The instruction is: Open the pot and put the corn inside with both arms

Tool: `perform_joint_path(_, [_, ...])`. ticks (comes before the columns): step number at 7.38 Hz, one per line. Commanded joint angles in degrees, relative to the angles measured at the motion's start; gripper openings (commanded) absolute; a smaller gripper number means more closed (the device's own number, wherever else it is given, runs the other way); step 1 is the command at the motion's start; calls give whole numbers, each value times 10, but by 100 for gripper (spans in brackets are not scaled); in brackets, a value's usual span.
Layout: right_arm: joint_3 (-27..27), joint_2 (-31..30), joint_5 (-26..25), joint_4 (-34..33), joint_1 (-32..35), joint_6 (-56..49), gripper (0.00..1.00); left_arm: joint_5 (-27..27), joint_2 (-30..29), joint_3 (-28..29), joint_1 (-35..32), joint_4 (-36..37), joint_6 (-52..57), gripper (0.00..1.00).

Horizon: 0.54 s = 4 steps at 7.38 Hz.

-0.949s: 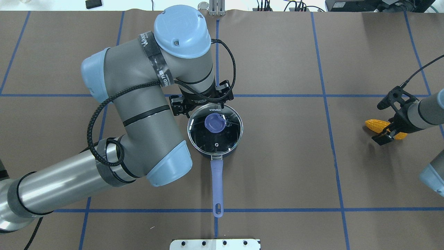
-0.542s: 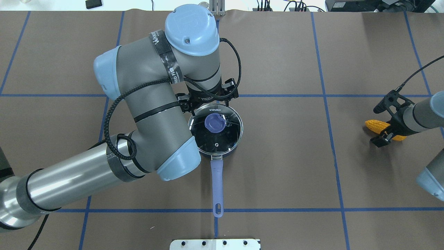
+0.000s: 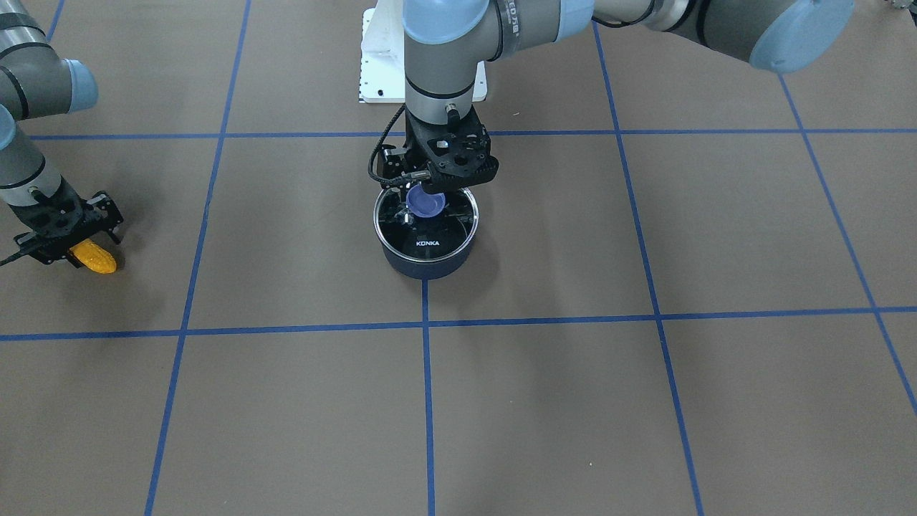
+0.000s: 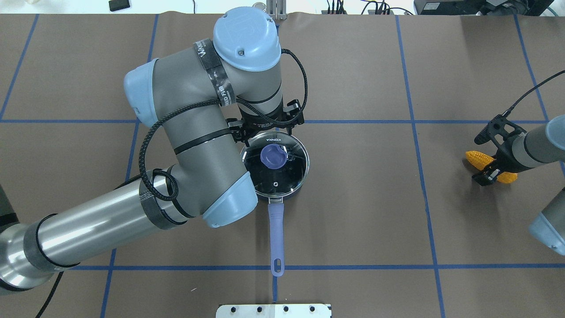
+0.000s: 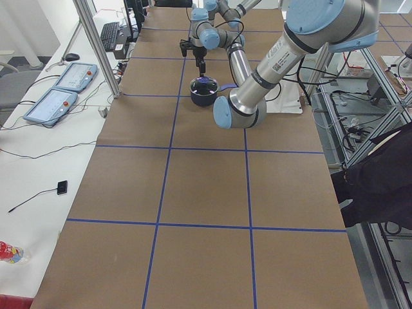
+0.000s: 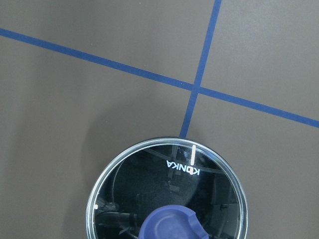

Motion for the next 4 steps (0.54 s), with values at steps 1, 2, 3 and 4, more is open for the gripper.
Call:
perform_joint_path(1, [2,4,11,-10,4,-13,56,0,1,3,0,0,1,98])
perform_joint_path(2, [2,4,23,-11,12,-20,56,0,1,4,0,0,1,98])
perform_joint_path(3, [5,4,37,-25,23,-20,55,0,1,4,0,0,1,98])
perform_joint_path(4, [10,4,44,-34,28,-20,42,0,0,5,0,0,1,98])
